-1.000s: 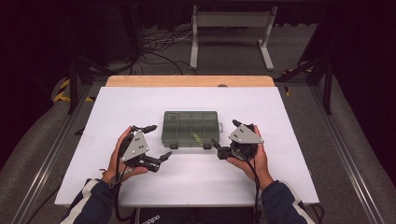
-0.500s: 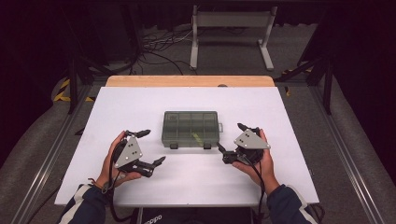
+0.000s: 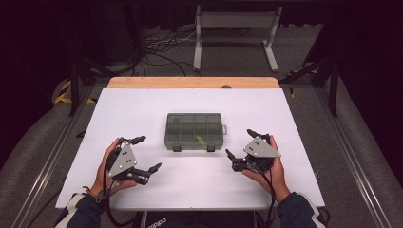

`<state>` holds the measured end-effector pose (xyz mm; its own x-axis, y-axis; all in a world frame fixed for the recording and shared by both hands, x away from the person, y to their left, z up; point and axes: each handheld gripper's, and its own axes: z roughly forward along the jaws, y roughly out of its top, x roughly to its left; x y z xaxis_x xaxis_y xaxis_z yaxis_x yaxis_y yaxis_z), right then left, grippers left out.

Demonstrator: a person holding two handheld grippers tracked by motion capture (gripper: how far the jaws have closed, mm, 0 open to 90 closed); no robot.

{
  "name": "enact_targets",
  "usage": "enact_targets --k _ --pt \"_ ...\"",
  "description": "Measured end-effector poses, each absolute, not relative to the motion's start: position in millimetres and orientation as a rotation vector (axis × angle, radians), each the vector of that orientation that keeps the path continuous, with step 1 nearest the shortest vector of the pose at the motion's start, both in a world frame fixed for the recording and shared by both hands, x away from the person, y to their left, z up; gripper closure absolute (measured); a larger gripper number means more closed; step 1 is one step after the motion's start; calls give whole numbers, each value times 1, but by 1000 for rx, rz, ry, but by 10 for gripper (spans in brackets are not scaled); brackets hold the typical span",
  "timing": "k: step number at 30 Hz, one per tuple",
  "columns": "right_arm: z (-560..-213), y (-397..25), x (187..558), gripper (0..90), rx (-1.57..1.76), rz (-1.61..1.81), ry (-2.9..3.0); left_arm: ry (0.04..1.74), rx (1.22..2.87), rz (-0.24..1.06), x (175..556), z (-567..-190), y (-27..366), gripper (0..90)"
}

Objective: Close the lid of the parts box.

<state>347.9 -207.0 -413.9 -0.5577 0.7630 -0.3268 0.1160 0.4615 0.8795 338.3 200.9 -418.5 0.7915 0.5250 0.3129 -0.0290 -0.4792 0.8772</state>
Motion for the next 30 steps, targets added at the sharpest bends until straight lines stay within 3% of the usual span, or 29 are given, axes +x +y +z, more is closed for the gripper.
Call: enact_targets --k 30 --pt "-422 -246 318 47 717 1107 1955 438 1981 673 323 -432 230 41"
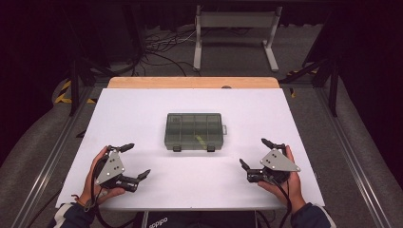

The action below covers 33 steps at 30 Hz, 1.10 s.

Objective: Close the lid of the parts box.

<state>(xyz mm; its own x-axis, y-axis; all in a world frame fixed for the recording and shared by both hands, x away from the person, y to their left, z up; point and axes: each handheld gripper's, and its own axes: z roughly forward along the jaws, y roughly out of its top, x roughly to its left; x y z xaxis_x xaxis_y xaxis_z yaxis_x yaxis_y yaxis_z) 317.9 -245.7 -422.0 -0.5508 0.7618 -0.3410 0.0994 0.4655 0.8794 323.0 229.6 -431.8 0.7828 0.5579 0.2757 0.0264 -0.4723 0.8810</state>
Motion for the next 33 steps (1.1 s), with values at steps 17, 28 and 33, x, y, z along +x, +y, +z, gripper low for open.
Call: enact_targets --k 17,28,33 --pt "-430 -247 312 46 722 1093 1981 462 1985 642 313 -441 238 38" --pt "-432 -242 311 44 709 1100 2003 469 1976 643 313 -440 238 39" --pt "-433 -241 311 43 710 1101 2007 472 1966 632 313 -440 238 39"
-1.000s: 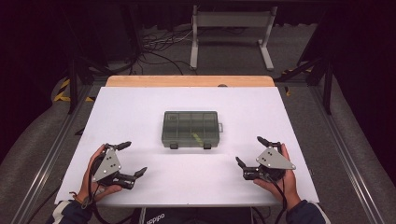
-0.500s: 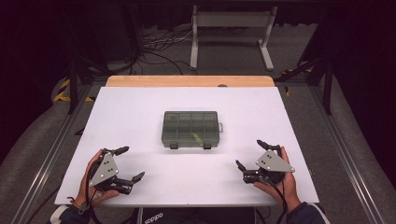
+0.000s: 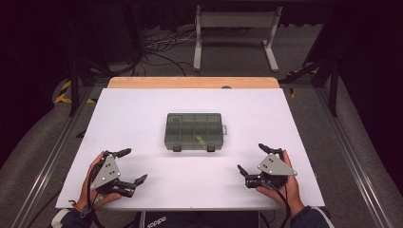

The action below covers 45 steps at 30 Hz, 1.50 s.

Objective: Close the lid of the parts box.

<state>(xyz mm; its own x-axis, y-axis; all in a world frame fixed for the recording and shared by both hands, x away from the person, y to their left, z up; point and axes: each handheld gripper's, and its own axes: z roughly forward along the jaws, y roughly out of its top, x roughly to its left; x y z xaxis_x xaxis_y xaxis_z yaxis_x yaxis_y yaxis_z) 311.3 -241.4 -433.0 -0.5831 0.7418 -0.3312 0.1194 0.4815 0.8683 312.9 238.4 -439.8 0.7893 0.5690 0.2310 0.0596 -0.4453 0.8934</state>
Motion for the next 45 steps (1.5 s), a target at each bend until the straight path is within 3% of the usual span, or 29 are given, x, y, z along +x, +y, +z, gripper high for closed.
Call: enact_targets --k 45 --pt "-430 -239 314 44 703 1121 2007 487 1982 588 321 -447 234 37"
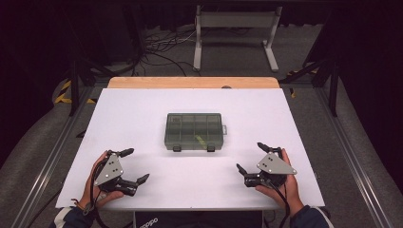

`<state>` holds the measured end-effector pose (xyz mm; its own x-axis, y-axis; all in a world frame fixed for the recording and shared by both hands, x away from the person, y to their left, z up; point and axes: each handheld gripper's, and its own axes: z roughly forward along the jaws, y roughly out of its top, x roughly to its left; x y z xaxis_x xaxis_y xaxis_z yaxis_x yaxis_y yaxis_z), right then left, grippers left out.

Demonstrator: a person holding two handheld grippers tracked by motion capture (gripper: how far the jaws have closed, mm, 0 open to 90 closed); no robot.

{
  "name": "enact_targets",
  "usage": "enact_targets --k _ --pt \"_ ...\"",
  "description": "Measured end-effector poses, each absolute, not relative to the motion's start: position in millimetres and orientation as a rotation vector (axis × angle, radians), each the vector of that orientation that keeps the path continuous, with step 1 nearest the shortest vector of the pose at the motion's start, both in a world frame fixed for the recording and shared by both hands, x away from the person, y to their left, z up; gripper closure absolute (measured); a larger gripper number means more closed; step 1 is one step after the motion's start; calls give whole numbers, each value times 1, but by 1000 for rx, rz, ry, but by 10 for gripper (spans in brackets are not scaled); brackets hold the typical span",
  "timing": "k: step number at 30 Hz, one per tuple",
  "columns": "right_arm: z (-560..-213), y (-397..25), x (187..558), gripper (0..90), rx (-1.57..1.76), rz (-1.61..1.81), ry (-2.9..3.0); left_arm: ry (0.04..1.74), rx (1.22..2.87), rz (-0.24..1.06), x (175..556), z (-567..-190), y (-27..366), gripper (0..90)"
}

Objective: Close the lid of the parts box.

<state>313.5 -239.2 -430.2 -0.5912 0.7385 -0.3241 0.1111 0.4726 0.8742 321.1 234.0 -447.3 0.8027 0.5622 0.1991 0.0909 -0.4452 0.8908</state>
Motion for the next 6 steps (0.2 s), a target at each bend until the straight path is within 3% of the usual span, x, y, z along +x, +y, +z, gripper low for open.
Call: enact_targets --k 6 --pt "-427 -240 313 44 699 1139 1994 476 1999 596 322 -447 232 36"
